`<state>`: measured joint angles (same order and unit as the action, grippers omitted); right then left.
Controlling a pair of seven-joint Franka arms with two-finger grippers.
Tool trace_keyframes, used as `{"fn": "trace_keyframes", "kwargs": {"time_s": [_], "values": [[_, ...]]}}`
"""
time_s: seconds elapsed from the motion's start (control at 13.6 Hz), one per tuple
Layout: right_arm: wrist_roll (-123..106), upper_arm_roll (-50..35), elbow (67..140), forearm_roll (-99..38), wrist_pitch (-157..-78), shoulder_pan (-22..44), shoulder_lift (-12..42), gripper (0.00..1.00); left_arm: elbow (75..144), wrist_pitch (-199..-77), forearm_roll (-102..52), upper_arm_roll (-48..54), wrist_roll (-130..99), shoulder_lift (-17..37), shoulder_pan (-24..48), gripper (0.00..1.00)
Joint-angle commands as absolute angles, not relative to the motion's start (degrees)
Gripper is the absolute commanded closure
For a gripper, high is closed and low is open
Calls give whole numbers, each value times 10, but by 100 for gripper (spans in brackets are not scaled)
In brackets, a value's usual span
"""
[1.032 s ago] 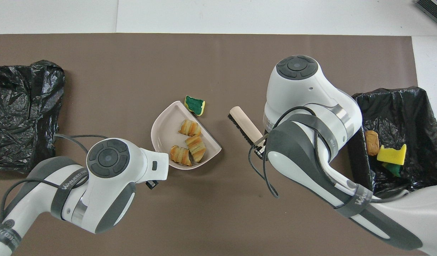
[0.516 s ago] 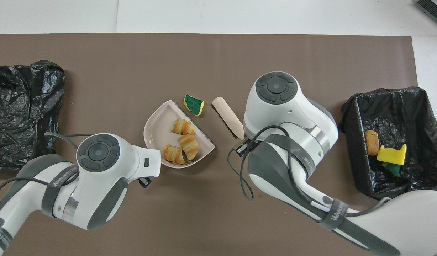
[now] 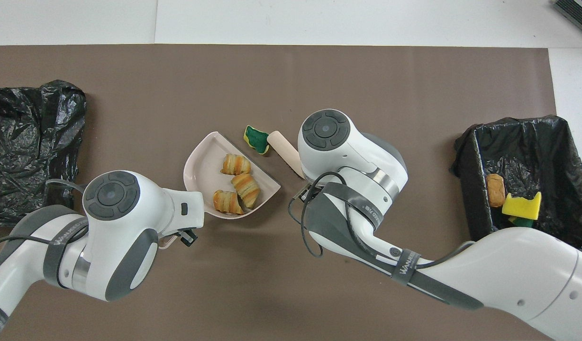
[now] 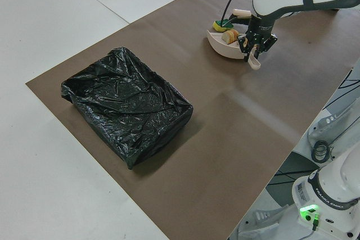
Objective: Sweep and dump trash in bin
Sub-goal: 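Sweep the green sponge into the dustpan with the right gripper's brush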
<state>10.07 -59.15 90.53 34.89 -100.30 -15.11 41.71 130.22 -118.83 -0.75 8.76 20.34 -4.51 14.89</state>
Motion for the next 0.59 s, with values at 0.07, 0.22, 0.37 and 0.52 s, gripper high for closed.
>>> {"fn": "trace_keyframes", "kwargs": {"time_s": [0.07,0.22,0.37,0.52], "values": [[133,-549,831,359,-1012,-100,451,100,1307,-1197,-18,91,203,-53,141,100],[171,-549,835,353,-1019,-98,452,100,1307,-1194,-18,91,203,-54,144,100],[217,-554,855,350,-1018,-90,451,100,1308,-1192,-18,91,202,-54,146,100],[218,-566,868,333,-1003,-87,448,100,1309,-1182,-18,91,204,-57,145,100]]}}
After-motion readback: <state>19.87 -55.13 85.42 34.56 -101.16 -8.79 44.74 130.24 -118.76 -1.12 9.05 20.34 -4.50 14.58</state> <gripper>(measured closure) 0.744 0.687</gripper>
